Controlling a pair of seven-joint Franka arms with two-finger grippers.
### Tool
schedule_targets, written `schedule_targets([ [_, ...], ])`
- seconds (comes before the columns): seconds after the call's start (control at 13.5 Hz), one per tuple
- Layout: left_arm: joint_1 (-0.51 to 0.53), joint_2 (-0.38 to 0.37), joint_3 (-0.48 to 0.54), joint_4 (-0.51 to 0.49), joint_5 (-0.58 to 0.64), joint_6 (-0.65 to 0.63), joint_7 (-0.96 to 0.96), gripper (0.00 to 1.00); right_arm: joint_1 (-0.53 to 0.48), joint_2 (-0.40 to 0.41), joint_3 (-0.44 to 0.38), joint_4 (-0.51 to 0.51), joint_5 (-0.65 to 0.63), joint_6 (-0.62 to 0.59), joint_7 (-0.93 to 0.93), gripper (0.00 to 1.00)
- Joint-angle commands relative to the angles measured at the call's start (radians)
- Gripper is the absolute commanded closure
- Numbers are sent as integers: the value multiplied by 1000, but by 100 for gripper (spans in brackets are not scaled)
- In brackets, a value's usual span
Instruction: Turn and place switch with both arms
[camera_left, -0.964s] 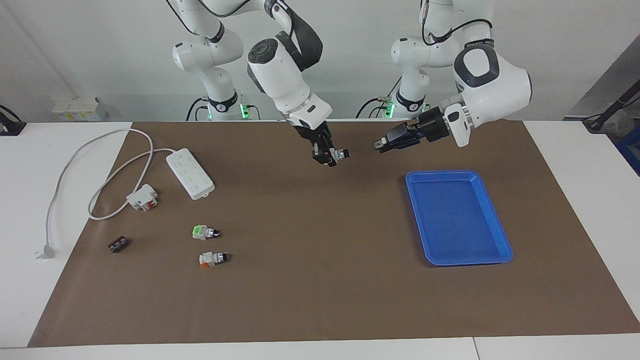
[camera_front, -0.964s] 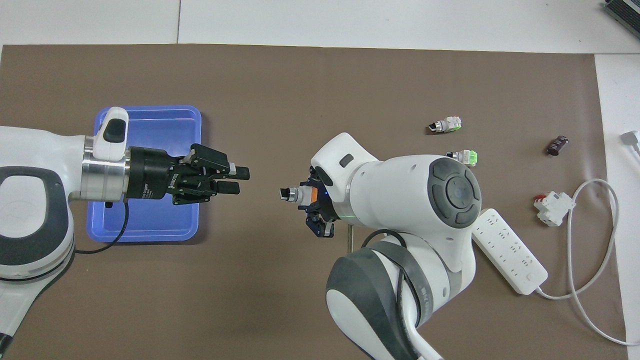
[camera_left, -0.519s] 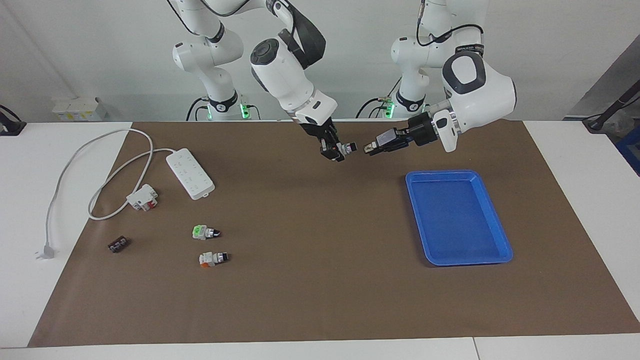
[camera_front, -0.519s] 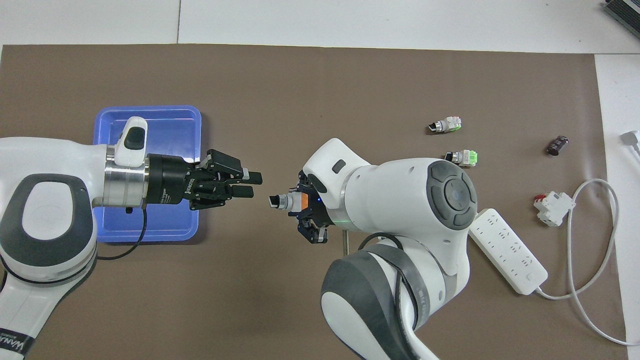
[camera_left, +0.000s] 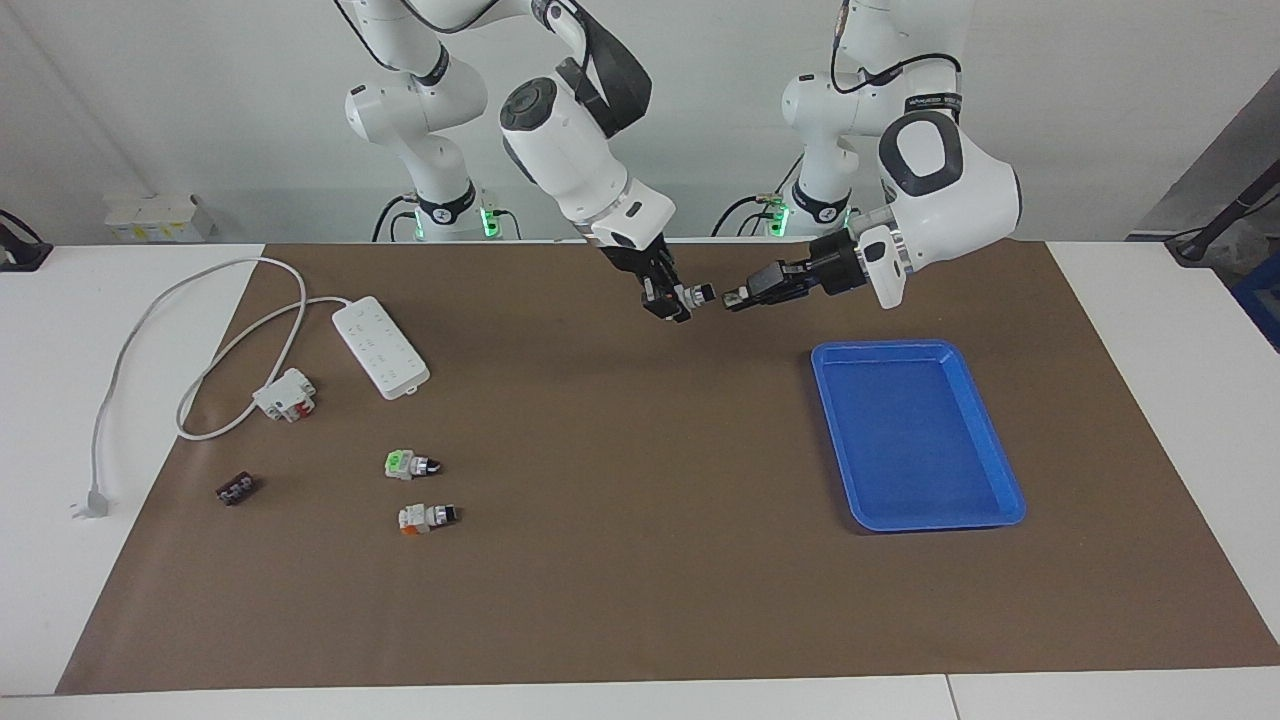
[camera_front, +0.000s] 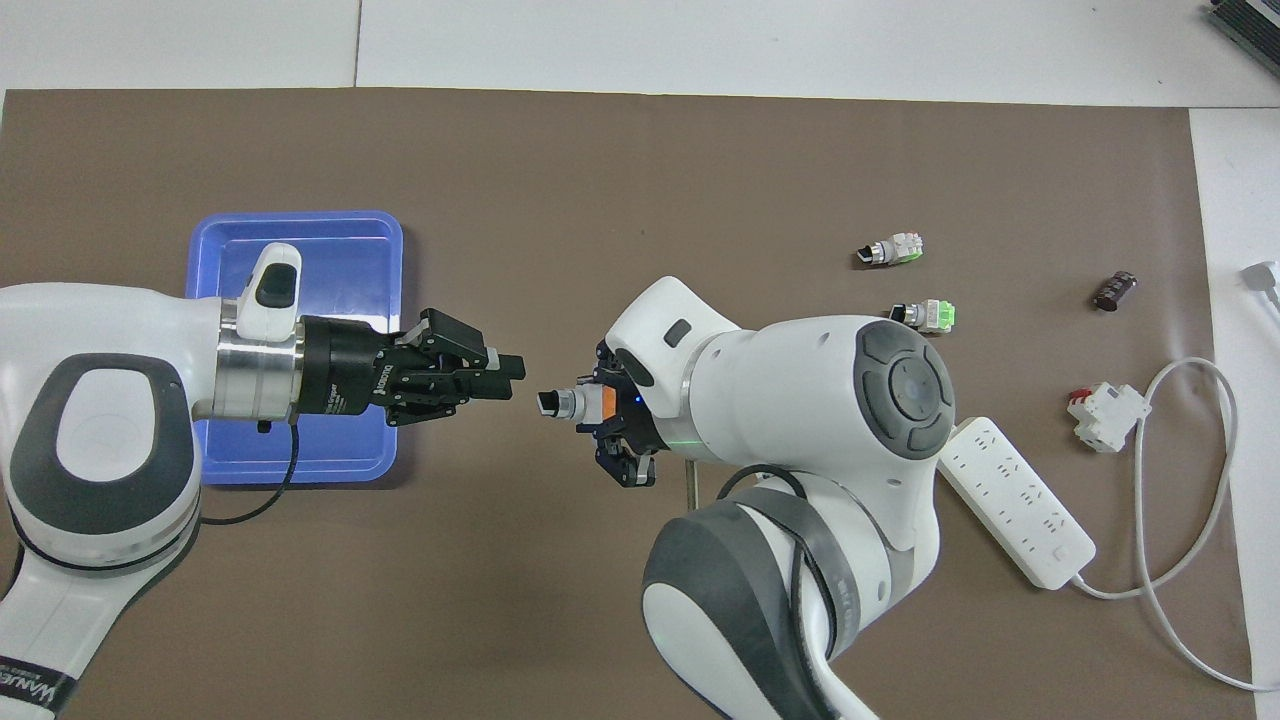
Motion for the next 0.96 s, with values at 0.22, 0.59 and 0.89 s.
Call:
schedule_targets([
  [0.22,-40,-31,11,-36,-24,13,20,72,-3,-12,5,-7,35,7,-25,100],
  [0.59,-61,-31,11,-33,-28,16,20,79,-3,-12,5,-10,35,7,-18,100],
  [0.89,-52,-31,13,-33,-44,17,20,87,-5,-14,5,-9,35,2,7,100],
])
